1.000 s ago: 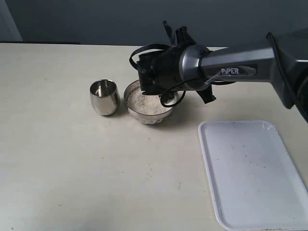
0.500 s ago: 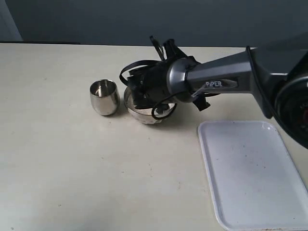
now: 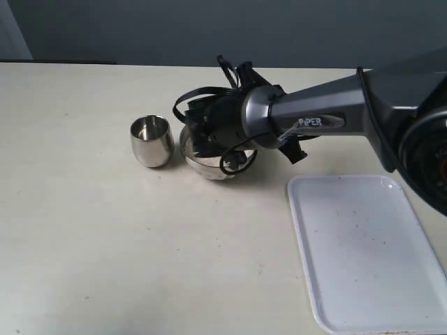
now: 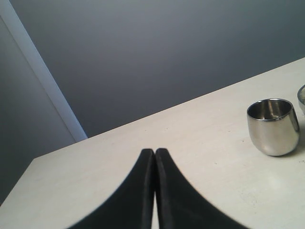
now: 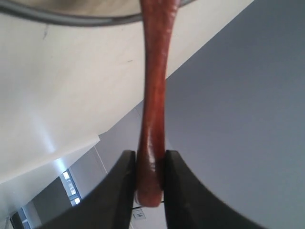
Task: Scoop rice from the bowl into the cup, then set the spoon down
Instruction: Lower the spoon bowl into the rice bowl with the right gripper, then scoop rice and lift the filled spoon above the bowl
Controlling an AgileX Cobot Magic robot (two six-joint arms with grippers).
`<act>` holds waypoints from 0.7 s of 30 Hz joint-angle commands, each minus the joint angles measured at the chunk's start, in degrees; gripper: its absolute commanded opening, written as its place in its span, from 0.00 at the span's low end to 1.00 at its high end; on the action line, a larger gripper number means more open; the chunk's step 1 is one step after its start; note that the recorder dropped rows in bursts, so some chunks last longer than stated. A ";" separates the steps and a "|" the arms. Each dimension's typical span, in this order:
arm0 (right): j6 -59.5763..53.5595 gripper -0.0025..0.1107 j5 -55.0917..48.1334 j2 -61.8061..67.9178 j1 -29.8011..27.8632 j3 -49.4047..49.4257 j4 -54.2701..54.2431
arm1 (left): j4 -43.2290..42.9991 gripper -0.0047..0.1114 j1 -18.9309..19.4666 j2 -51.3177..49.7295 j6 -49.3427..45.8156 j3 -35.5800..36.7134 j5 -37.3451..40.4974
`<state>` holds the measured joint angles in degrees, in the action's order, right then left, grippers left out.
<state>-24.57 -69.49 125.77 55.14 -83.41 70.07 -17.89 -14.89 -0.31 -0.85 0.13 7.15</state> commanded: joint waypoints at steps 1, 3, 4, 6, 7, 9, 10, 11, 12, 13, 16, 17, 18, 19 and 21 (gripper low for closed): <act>-1.71 0.01 -0.47 0.04 0.29 -0.30 -2.82 | -0.04 0.04 0.02 0.31 0.40 -0.13 -0.20; -1.72 0.01 -0.47 0.04 0.29 -0.30 -3.37 | -0.04 0.04 0.02 0.31 0.40 -0.13 -0.20; -1.72 0.01 -0.47 0.04 0.29 -0.30 -3.10 | -0.04 0.04 0.02 0.31 0.40 -0.13 -0.20; -1.72 0.01 -0.47 0.04 0.29 -0.30 -3.46 | -0.04 0.04 0.02 0.31 0.40 -0.13 -0.20; -1.72 0.01 -0.47 0.04 0.29 -0.30 -4.11 | -0.04 0.04 0.02 0.31 0.40 -0.13 -0.20; -1.72 0.01 -0.28 0.04 0.29 -0.30 -5.00 | -0.04 0.04 0.02 0.31 0.40 -0.13 -0.20; -1.72 0.01 -0.27 0.04 0.29 -0.30 -5.12 | -0.04 0.04 0.02 0.31 0.40 -0.13 -0.20; -1.72 0.01 -0.27 0.04 0.29 -0.66 -5.11 | -0.04 0.04 0.02 0.31 0.40 -0.13 -0.20; -1.72 0.01 -0.14 0.04 0.29 -2.17 -6.87 | -0.04 0.04 0.02 0.31 0.40 -0.13 -0.20; -1.72 0.01 0.14 0.04 0.29 -4.33 -9.24 | -0.04 0.04 0.02 0.31 0.40 -0.13 -0.20; -4.31 0.01 0.50 0.04 0.17 -11.26 -16.96 | -0.04 0.04 0.02 0.31 0.40 -0.13 -0.20; -4.46 0.01 0.40 0.04 0.17 -12.24 -18.01 | -0.04 0.04 0.02 0.31 0.40 -0.13 -0.20; -5.38 0.01 0.40 0.04 0.17 -13.18 -20.12 | -0.04 0.04 0.02 0.31 0.40 -0.13 -0.20; -6.20 0.01 0.09 0.04 0.17 -13.34 -21.65 | -0.04 0.04 0.02 0.31 0.40 -0.13 -0.20; -7.80 0.01 -0.47 0.04 -0.54 -13.34 -25.07 | -0.04 0.04 0.02 0.31 0.40 -0.13 -0.20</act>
<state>-30.57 -69.19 125.90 55.38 -96.18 48.60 -17.89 -14.89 -0.31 -0.85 0.13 7.15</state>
